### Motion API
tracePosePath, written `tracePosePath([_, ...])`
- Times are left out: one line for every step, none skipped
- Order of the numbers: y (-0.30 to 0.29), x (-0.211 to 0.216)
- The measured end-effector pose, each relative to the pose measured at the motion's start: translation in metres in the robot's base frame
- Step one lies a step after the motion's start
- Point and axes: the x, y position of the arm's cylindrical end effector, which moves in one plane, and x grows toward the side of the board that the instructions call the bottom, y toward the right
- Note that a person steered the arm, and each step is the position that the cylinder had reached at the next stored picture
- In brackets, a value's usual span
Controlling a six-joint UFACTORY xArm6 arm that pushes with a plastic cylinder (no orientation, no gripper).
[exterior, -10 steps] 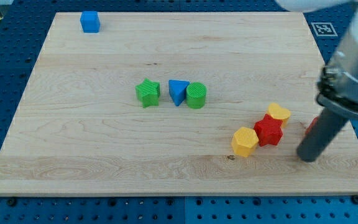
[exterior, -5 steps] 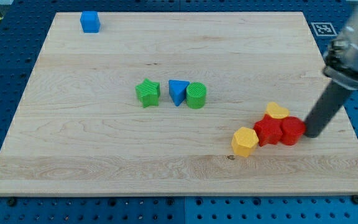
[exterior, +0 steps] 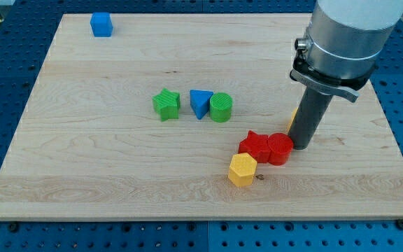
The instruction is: Slightly push the red blocks towards the left
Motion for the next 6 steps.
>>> tracePosePath([0.000, 0.000])
tracePosePath([0.000, 0.000])
tracePosePath([0.000, -0.002])
tracePosePath([0.000, -0.002])
tracePosePath([0.000, -0.018])
tracePosePath([0.000, -0.027])
